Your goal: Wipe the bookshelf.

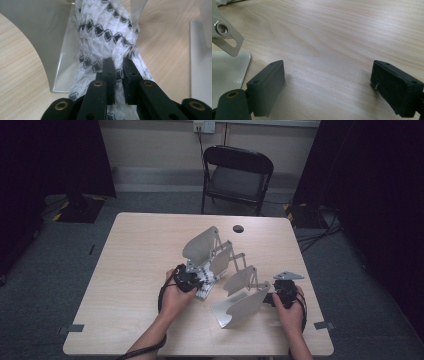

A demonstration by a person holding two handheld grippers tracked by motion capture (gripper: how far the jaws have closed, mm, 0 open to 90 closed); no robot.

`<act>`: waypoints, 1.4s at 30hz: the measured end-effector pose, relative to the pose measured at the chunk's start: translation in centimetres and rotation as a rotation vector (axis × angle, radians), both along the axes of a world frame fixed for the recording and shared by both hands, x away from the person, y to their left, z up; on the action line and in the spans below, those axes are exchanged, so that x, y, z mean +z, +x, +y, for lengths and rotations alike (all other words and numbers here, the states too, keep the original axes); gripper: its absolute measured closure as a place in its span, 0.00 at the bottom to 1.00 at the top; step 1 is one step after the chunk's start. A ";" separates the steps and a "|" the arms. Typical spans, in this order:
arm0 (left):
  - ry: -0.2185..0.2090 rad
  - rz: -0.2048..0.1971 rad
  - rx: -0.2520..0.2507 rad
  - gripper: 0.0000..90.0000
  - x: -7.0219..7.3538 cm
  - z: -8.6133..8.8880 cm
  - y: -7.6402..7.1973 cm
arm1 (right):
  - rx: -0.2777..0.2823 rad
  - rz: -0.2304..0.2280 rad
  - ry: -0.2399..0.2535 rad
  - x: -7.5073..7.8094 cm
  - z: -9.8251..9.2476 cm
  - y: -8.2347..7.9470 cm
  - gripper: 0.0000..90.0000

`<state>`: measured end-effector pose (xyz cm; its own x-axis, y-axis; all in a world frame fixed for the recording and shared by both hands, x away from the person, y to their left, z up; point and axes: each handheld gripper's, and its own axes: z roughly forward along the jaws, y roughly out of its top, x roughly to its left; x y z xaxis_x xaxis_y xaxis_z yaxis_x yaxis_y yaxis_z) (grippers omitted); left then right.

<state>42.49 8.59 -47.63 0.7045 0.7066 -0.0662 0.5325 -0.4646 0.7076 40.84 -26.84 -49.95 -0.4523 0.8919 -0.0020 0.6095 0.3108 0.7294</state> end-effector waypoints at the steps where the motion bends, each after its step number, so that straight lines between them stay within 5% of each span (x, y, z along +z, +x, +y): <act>1: -0.023 0.003 0.006 0.93 0.5 0.1 -0.1 | 0.000 0.000 0.000 0.0 0.0 0.0 0.13; 6: -0.075 -0.062 0.021 0.94 3.8 0.5 -0.2 | 0.000 0.000 0.000 0.0 0.0 0.0 0.13; 10: -0.134 -0.153 0.031 0.94 7.4 0.8 0.0 | 0.000 0.000 0.000 0.0 0.0 0.0 0.13; 13: -0.140 -0.165 0.029 0.94 8.6 0.6 0.4 | 0.000 0.000 0.000 0.0 0.0 0.0 0.13; 16: -0.119 -0.151 0.022 0.94 7.9 0.3 0.5 | 0.000 0.000 0.000 0.0 0.0 0.0 0.13; 29: -0.040 -0.041 0.028 0.90 0.9 1.0 0.5 | 0.000 0.000 0.000 0.0 0.0 0.0 0.13; 42: -0.026 -0.072 0.016 0.53 0.2 -0.1 0.8 | 0.000 0.000 0.000 0.0 0.0 0.0 0.13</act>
